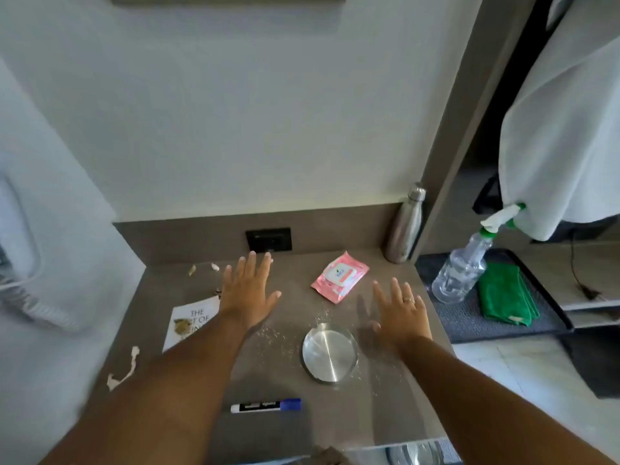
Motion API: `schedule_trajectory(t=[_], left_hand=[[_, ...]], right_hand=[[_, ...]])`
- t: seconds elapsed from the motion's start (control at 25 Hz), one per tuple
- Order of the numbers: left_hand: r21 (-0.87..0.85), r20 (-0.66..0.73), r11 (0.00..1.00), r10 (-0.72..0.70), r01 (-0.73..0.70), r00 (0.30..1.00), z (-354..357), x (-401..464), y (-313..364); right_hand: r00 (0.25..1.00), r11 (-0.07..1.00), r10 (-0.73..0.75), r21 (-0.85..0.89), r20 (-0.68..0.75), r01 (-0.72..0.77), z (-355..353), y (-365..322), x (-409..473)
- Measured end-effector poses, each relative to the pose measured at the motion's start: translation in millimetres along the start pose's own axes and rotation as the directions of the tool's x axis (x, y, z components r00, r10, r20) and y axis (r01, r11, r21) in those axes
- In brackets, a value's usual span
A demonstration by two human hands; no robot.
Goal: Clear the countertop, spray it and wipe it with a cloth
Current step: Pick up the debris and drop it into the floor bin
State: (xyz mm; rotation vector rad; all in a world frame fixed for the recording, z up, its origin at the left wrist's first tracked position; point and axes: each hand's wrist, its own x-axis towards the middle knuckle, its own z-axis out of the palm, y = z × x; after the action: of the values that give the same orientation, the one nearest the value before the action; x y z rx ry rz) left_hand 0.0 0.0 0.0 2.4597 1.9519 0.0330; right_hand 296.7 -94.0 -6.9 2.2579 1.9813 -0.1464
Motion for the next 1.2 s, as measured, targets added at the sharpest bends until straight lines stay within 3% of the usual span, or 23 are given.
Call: schedule_trajectory(t=[0.08,0.2,0.32,0.48,0.6,0.72,0.96,1.08,1.2], left_hand=[[0.019,0.073,1.0,0.003,-0.005,0.997,18.0,3.1,5.9],[0.06,0.145,0.998,-0.002,-0.006,0.989,47.8,-0.2,7.6],[0.092,0.172,0.996,-0.007,-0.009,0.985,61.6,0.2,10.7],[0.01,0.146,0.994,-0.106,0.105,0.984,55.2,5.1,-4.7],[-0.024,0.113,0.975,-0.217,0.221,0.97,48.7,16.7,-46.9],[-0.051,0.1,0.963,-0.258,0.264,0.961,44.1,32.9,-96.5],[-0.116,0.361,0.992,-0.006,0.051,0.933,62.6,60.7,-124.0],[-0.165,0.334,0.985,0.005,0.053,0.943,73.8,71.3,-135.3],[-0.267,0.204,0.949,-0.113,0.166,0.973,64.3,81.5,-153.0]], right_hand=[[0.986,0.994,0.071,0.075,0.152,-0.083,22.2,14.3,-3.8],[0.958,0.973,0.117,0.165,0.261,-0.163,53.0,30.2,-5.9],[0.962,0.961,0.089,0.233,0.257,-0.151,59.4,33.9,0.0],[0.986,0.925,0.002,0.375,0.169,-0.066,47.7,20.9,17.2],[0.995,0.892,-0.058,0.453,0.084,0.014,25.1,-23.1,50.4],[0.975,0.864,-0.216,0.474,0.041,0.172,3.8,-87.8,89.7],[0.962,0.863,-0.263,0.464,0.076,0.199,-4.9,-190.7,161.5],[0.958,0.841,-0.279,0.499,0.067,0.21,4.7,-224.2,186.4],[0.966,0.864,-0.24,0.474,0.095,0.168,15.9,-253.5,198.5]])
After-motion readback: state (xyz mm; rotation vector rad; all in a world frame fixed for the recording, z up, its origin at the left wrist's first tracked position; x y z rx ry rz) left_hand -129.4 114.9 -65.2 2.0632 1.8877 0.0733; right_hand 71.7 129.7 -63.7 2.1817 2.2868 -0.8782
